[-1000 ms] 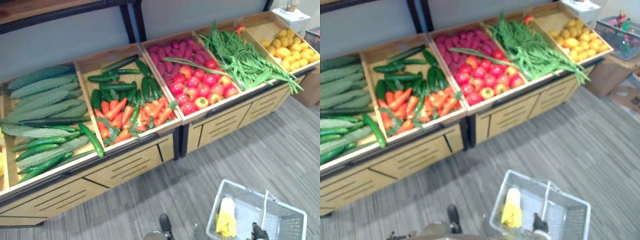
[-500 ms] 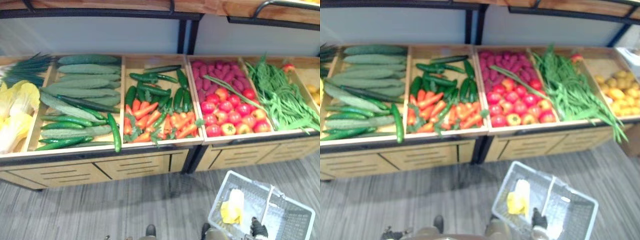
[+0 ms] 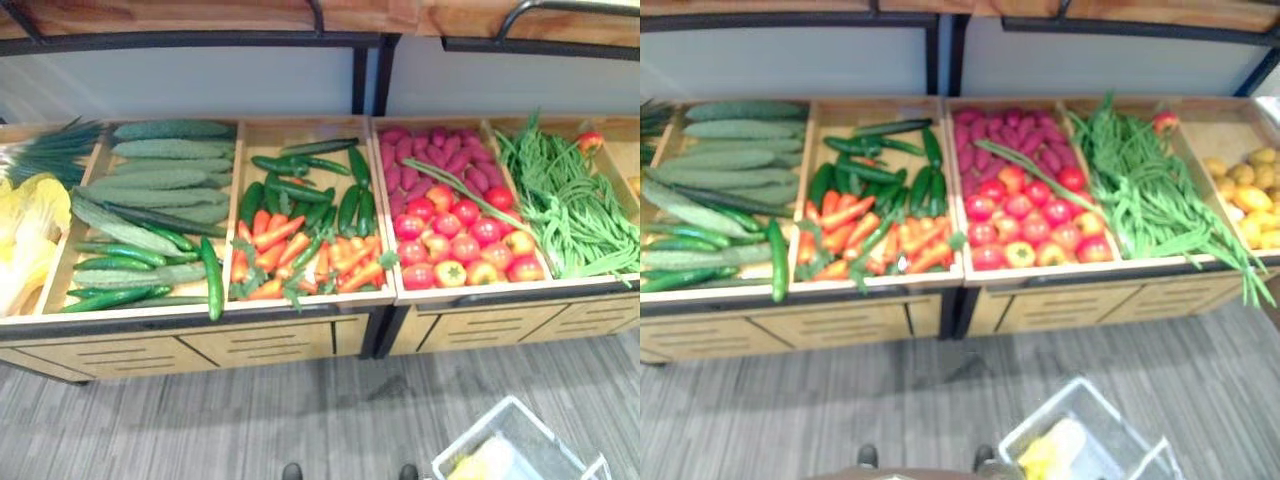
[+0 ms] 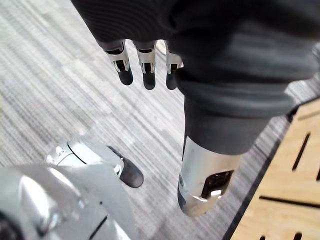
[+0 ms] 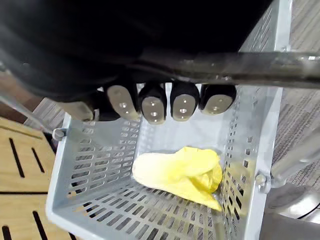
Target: Pick vegetable in the basket
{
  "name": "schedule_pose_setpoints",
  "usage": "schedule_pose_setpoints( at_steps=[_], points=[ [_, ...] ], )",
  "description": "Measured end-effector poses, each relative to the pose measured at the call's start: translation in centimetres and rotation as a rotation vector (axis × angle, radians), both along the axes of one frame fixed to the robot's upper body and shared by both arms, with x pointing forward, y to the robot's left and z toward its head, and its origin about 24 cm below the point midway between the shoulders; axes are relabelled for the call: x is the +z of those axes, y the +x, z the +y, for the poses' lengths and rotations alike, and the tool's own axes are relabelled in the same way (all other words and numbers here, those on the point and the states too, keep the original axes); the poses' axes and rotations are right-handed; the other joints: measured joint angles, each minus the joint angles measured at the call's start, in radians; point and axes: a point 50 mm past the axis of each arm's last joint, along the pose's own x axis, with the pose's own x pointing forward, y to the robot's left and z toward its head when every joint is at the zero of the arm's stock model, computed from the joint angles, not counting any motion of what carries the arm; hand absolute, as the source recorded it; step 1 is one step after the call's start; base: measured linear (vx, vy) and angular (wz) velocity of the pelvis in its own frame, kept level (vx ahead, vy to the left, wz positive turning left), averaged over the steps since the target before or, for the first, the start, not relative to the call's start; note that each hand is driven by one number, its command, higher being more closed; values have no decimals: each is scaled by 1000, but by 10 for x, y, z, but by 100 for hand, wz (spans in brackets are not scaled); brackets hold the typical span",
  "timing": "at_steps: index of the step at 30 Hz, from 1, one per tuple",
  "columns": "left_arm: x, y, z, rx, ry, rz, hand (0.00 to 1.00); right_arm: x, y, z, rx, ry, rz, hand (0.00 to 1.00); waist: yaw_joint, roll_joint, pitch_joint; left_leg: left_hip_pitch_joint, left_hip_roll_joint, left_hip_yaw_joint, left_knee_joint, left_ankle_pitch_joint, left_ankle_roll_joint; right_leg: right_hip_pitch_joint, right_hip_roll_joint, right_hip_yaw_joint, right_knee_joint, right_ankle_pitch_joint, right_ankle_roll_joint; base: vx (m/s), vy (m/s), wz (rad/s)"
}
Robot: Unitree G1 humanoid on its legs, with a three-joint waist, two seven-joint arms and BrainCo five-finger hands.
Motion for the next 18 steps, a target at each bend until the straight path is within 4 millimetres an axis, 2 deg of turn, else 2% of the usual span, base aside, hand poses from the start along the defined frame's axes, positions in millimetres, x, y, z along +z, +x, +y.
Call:
schedule_pose_setpoints(
  at_steps=[1,3,4,6,7,8,9,10,11,12,13,14,17,18],
  points=[
    [1,-3,3,59,8,-2,0,0,-4,0,-12,0,6,100,-1,3,-4,0,0,2,0,-1,0,0,0,2,-1,1,1,-18,-1,-8],
    [3,-10,10,174,32,-2,0,0,-8,-2,-23,3,12,100,-22,6,-16,0,-3,4,0,-3,1,-1,6,3,-5,2,3,-8,-6,-2],
    [6,-17,20,262,65,3,0,0,-10,-3,-17,8,14,100,-28,11,-24,2,-3,8,0,-5,0,0,7,6,-14,4,6,0,-9,-11],
    [14,-10,41,305,155,-9,0,0,-13,-6,-11,8,23,100,-28,16,-32,7,-1,21,0,-8,1,2,8,16,-16,10,2,16,1,-15],
    [23,-4,58,288,239,-10,0,1,-15,-6,-2,5,28,100,-26,17,-32,12,-1,21,0,-8,1,6,8,17,-16,10,2,18,3,-4],
    [36,12,76,249,341,-29,0,1,-15,-6,15,1,30,100,-26,18,-33,15,-1,21,0,-9,0,11,8,16,-15,10,1,0,0,0],
    [45,23,86,232,403,-54,0,1,-15,-6,25,-3,30,100,-26,19,-35,15,-1,20,0,-9,0,11,8,15,-15,10,1,0,0,0],
    [71,43,106,188,549,-123,0,2,-15,-6,58,-12,31,100,-23,18,-39,14,0,19,0,-10,0,11,8,14,-15,10,2,0,0,0],
    [104,66,122,124,722,-199,0,2,-14,-7,97,-24,30,100,-20,13,-46,12,-1,19,0,-10,0,10,9,14,-15,10,2,0,0,0],
    [121,75,127,88,809,-223,0,3,-14,-7,114,-31,29,100,-17,15,-48,12,-1,19,0,-10,-1,10,8,14,-14,11,3,0,0,0],
    [153,94,132,31,963,-292,0,4,-12,-9,150,-50,22,100,-16,11,-52,15,-2,19,0,-10,-1,15,7,14,-11,11,3,0,0,0],
    [180,111,129,-42,1099,-340,0,6,-11,-10,191,-66,15,100,-17,13,-55,16,-5,21,1,-10,-1,17,4,15,-9,12,4,0,0,0],
    [220,148,109,-235,1320,-403,0,8,-5,-11,250,-91,-3,100,-16,21,-57,24,-7,27,0,-10,0,19,0,19,-3,12,5,-1,5,-2],
    [225,153,105,-262,1346,-410,0,8,-4,-10,260,-90,-4,100,-16,21,-57,32,-7,30,0,-11,0,22,0,22,-3,12,5,-11,8,-16]
  ],
)
